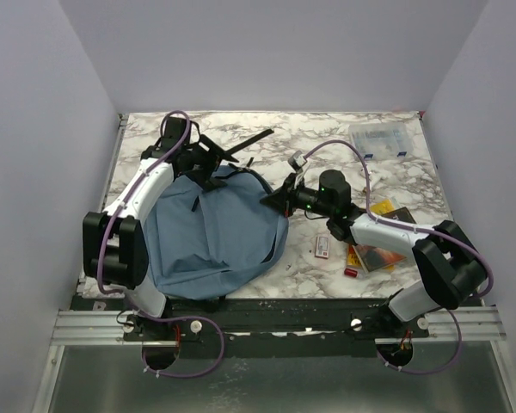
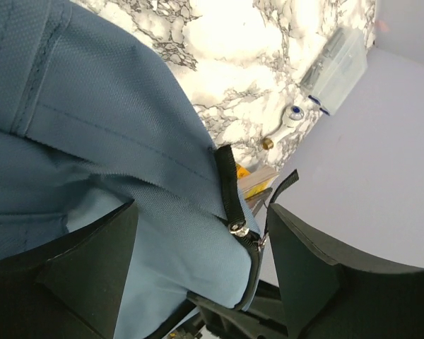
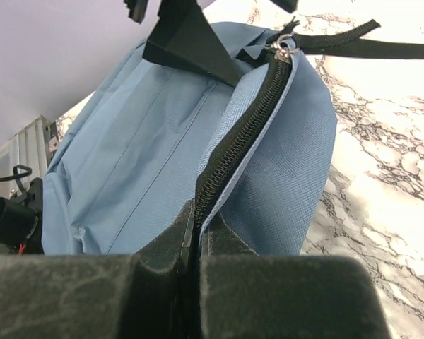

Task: Pack the student bag
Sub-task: Unzip the student bag at the center of the board.

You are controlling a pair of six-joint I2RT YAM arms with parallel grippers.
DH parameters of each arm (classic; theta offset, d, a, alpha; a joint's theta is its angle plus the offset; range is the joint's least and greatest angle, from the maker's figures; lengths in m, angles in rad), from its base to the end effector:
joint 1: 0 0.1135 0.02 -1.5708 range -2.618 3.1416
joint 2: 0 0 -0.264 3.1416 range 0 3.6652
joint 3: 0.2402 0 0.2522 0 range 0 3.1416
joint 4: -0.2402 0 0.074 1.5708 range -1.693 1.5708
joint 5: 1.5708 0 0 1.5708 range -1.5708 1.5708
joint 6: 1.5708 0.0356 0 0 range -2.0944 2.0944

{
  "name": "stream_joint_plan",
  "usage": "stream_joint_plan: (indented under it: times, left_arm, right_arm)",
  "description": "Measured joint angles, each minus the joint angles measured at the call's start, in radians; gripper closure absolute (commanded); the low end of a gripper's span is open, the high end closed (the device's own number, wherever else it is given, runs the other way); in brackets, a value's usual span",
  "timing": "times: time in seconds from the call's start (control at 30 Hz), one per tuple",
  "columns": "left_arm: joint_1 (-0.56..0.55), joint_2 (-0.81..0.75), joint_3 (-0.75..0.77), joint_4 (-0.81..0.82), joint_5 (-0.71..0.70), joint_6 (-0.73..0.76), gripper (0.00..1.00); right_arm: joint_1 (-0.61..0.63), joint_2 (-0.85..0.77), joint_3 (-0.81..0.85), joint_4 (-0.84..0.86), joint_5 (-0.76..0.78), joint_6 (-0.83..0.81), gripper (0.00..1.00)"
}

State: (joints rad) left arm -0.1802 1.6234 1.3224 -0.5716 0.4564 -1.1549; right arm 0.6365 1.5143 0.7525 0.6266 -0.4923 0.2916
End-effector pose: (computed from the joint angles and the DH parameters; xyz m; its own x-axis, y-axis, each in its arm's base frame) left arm 0.3452 -0.0788 0.2806 -0.7066 -0.7059 0.0491 -0.5117 0.4619 -0.7244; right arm 0.2539 0.2086 0.2372 -0.3627 0.0470 -0.9307 -0.8313 0.4352 0.3459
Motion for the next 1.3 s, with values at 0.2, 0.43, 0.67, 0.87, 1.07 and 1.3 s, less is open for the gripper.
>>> stream_joint_plan:
  times: [0.2, 0.43, 0.67, 0.87, 1.07, 1.3]
  left_arm:
    - [-0.019, 0.072, 0.058, -0.027, -0.013, -0.043, 0.38]
    - [-0.035, 0.122, 0.078, -0.061, -0.019, -0.035, 0.56]
    - [-0.042, 0.122, 0.080, -0.062, -0.031, 0.030, 0.92]
    - [-0.043, 0.104, 0.049, 0.003, -0.034, 0.157, 1.00]
    - [-0.043, 0.012, -0.011, 0.074, -0.035, 0.260, 1.00]
    - [-0.042, -0.080, -0.063, 0.155, -0.010, 0.281, 1.00]
  right_arm:
    - [0.010, -0.002, 0.000, -0.014, -0.003, -0.046, 0.99]
    - [0.033, -0.002, 0.014, -0.072, 0.007, -0.121, 0.99]
    - [0.074, -0.002, 0.050, -0.134, 0.035, -0.173, 0.99]
    - [0.087, -0.020, 0.058, -0.172, 0.131, -0.067, 0.53]
    - [0.089, -0.077, 0.172, -0.385, 0.268, 0.139, 0.18]
    - [0.089, 0.032, 0.577, -0.716, 0.407, 0.247, 0.21]
